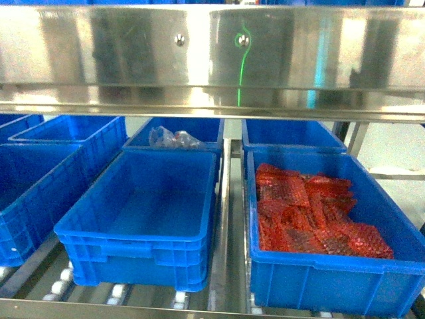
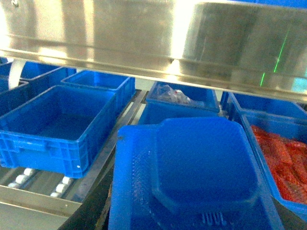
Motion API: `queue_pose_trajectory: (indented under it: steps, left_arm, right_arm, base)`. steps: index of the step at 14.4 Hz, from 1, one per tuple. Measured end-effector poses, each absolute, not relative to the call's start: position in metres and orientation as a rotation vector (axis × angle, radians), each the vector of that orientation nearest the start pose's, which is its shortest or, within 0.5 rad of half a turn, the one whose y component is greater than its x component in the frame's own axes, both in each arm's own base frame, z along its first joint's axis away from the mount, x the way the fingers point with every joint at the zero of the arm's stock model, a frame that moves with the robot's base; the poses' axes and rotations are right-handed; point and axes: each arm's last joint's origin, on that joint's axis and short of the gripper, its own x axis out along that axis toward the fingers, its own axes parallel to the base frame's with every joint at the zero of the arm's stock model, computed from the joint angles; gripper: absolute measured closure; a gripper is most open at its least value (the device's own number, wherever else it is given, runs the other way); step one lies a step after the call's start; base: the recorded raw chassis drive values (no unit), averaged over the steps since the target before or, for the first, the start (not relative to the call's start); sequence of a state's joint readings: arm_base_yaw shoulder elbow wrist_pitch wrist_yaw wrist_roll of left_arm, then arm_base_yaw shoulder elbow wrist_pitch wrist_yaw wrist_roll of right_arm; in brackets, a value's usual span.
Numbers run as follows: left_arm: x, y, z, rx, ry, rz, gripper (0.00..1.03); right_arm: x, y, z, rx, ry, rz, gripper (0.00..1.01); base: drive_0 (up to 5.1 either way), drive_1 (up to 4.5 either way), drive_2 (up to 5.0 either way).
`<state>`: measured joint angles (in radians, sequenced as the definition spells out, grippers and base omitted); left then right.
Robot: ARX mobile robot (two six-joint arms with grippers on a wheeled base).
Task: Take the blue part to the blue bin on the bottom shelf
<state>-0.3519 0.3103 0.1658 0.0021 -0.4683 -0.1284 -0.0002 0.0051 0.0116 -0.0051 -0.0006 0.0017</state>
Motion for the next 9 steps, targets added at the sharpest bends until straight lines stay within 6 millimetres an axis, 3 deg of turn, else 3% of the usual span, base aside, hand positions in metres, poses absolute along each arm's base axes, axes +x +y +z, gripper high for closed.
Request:
queue_pose_trajectory:
  steps: [9]
  left_arm:
    - [0.1099, -0.0264, 0.1947, -0.071, 0.125, 0.124, 0.59]
  right_arm:
    - [0.0973, 0.0, 0.1666, 0.002, -0.002, 0.0, 0.03]
  base:
    - [0.0, 0.0, 0.0]
